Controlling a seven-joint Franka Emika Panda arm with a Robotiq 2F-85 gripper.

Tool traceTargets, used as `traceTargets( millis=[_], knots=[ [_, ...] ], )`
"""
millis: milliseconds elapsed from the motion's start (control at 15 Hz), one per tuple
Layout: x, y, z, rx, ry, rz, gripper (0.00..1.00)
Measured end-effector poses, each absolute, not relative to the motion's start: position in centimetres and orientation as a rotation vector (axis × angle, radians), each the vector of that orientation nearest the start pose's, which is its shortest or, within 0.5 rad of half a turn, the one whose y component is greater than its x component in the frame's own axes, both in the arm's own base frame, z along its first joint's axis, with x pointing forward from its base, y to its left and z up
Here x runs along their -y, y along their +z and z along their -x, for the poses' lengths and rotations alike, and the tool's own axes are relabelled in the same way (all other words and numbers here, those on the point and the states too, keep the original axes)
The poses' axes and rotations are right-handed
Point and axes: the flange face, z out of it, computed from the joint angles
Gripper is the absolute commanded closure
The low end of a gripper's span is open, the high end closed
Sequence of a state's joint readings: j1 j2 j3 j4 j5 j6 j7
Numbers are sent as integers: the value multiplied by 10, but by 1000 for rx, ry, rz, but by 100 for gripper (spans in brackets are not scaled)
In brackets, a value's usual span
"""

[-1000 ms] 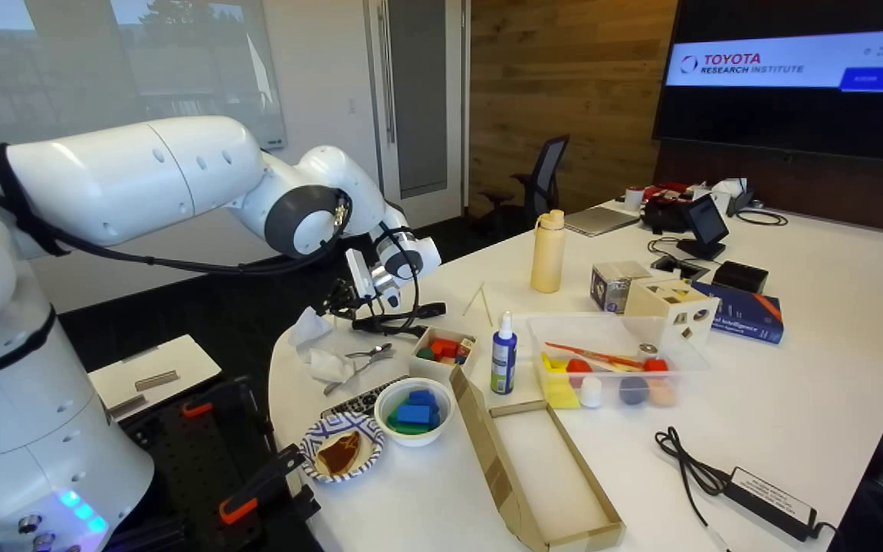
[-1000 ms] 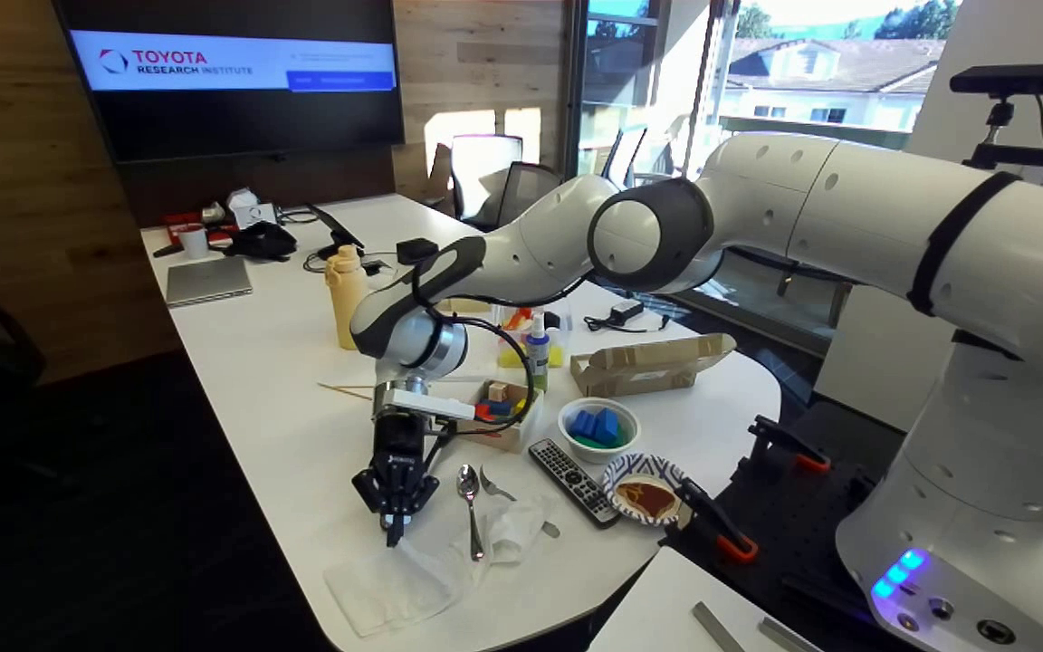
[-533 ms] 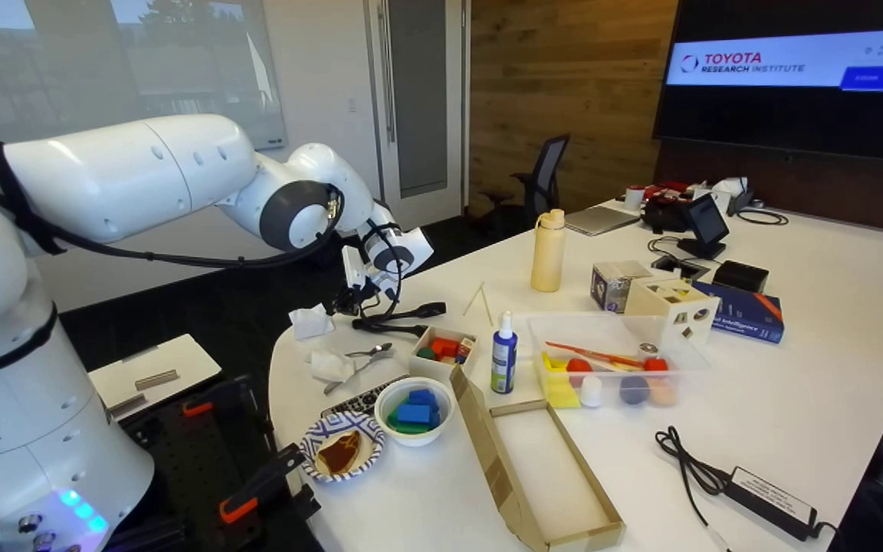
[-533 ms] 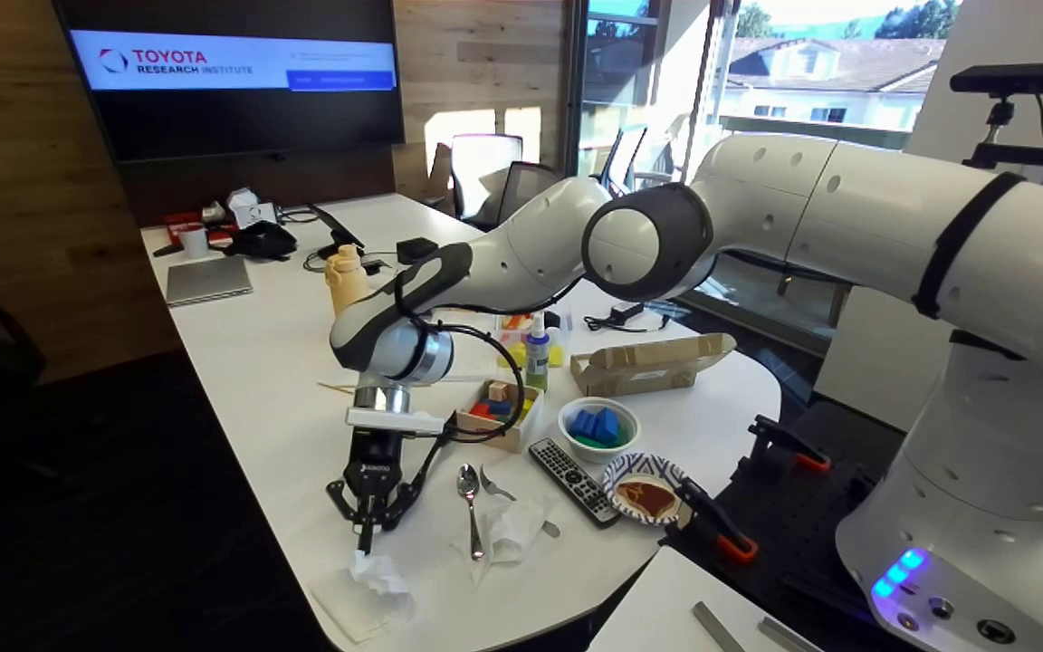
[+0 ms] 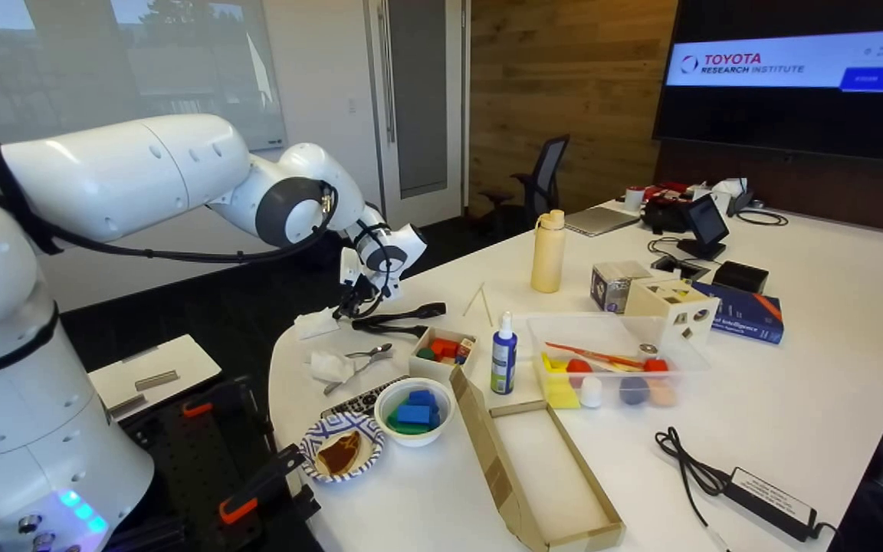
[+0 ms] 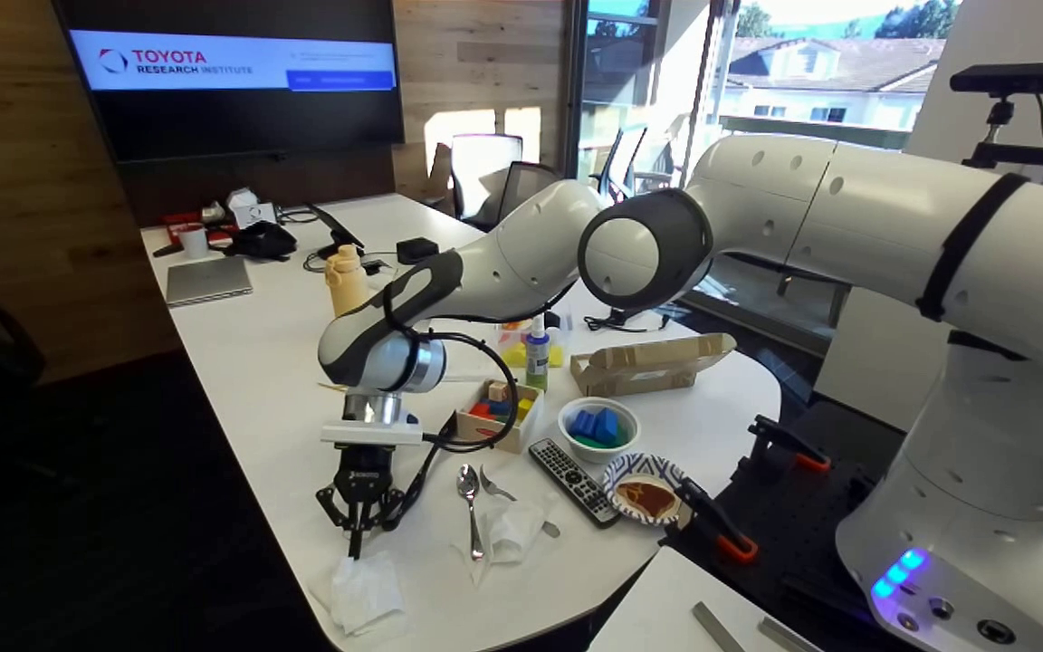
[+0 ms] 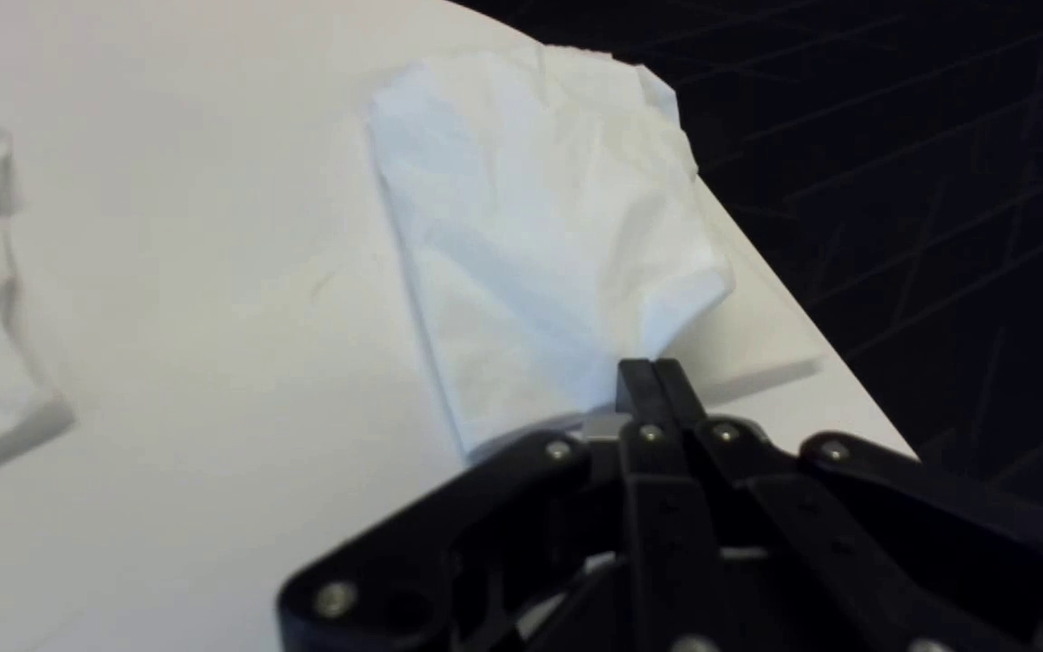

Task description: Fold one white napkin in half.

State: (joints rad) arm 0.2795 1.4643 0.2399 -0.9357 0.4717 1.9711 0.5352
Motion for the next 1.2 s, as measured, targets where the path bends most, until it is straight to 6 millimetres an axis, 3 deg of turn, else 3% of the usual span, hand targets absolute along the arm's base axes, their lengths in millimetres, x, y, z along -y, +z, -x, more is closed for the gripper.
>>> traceTargets(
  millis=[400,600,933,1200],
  knots=[
    [-332,-48,-616,-669,862,2586,20],
    [-344,-30,-618,-704,761,2633,1],
    [-377,32,-603,-608,658,2684,0],
    [-371,74,-588,-547,642,2733,0]
  ],
)
